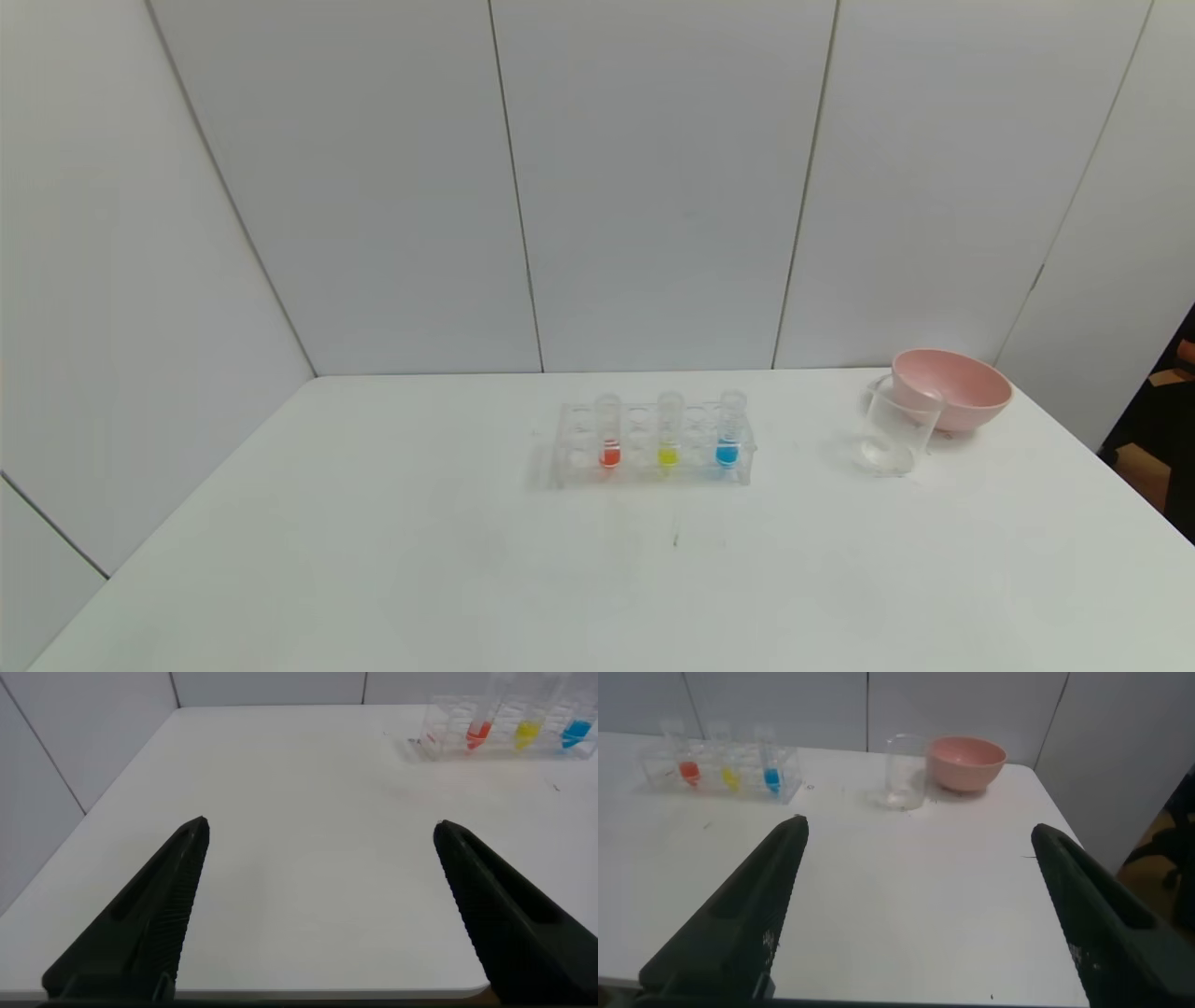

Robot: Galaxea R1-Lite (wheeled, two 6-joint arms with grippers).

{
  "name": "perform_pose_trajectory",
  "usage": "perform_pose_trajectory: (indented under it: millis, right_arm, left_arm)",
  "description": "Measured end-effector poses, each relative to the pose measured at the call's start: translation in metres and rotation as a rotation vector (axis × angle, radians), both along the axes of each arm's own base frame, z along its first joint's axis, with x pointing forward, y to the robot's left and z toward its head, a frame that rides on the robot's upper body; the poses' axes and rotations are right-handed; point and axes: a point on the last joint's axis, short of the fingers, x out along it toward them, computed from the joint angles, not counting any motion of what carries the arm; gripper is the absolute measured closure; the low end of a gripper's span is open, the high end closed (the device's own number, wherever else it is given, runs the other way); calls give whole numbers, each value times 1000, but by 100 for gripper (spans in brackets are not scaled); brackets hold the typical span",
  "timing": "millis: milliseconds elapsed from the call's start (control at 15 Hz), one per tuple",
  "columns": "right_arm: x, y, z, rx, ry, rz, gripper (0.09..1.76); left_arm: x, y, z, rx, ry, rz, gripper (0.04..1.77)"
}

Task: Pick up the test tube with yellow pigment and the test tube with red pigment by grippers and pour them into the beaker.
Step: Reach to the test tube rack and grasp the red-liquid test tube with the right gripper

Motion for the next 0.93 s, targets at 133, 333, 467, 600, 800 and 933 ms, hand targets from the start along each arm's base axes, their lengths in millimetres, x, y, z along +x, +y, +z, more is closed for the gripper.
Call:
perform_pose_trajectory:
  millis: [133, 333, 467, 600, 800, 933]
  right_arm:
    - [4, 0, 15, -1, -18, -3, 14]
    - [15, 1, 37, -1, 2, -8, 14]
    - [26, 1, 48, -5, 26, 1, 14]
    - [42, 1, 57, -7, 49, 20, 14]
    - [68, 1, 63, -7, 101, 42, 14]
    - [83, 3, 63, -9, 152, 66, 14]
  left_arm:
    - [0, 0, 0, 0, 0, 0, 9]
    - [0, 0, 0, 0, 0, 0, 9]
    - [0, 0, 0, 0, 0, 0, 9]
    - [0, 0, 0, 0, 0, 0, 9]
    - [0, 0, 0, 0, 0, 0, 9]
    - [0, 0, 0, 0, 0, 0, 9]
